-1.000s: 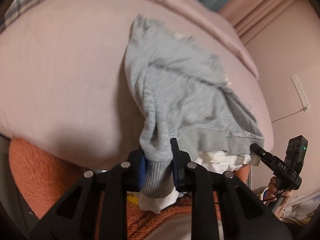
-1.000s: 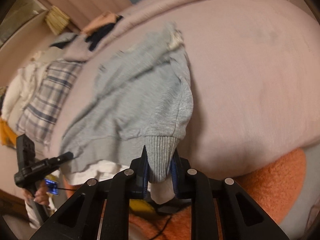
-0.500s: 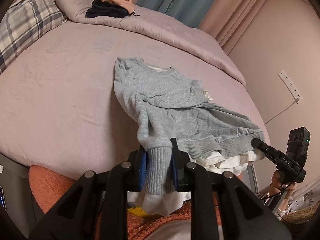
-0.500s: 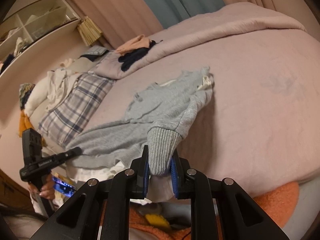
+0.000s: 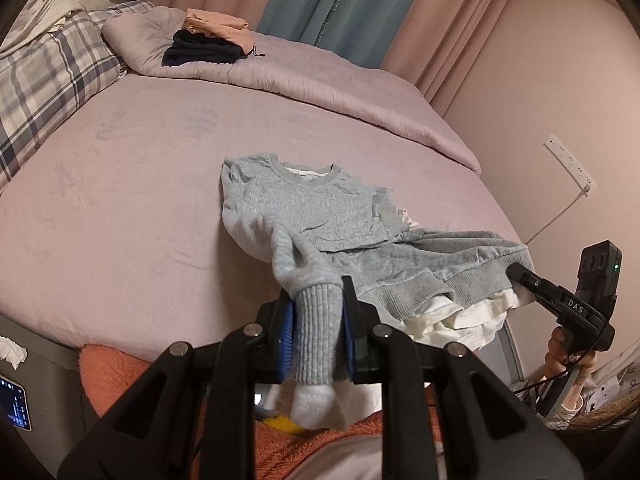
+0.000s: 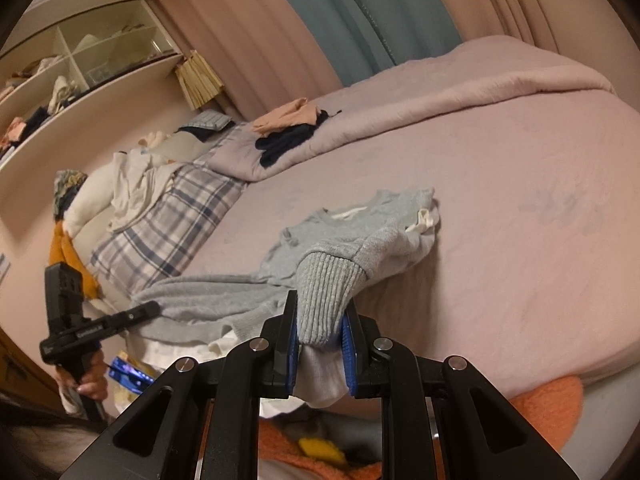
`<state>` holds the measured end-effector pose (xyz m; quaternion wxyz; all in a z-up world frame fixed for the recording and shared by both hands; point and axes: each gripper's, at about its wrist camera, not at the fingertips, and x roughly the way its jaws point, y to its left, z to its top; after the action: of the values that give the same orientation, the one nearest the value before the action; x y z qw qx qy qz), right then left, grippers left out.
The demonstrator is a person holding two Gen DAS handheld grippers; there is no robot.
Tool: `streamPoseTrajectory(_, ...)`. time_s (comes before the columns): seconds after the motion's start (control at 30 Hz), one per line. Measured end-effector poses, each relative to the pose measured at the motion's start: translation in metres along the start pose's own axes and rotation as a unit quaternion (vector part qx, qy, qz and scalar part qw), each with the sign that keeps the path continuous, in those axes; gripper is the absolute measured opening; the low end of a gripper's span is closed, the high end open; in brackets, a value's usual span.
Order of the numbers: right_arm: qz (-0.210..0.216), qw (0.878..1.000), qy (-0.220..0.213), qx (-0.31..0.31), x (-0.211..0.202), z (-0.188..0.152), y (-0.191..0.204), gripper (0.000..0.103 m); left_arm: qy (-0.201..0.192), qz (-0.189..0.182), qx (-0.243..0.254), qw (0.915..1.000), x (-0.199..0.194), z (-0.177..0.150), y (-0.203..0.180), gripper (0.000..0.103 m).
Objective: Fold small clothes
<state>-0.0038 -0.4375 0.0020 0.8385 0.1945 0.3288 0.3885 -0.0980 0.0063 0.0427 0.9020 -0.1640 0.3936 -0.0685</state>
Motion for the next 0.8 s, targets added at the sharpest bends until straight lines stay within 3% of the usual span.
streamPoseTrajectory(0.8, -0.031, 0.999, 0.021, 0.026, 0.028, 0.012, -0.016, 0.020, 0.016, 0.014, -0.027, 0.9994, 0.038, 0.018, 0.012, 0.020)
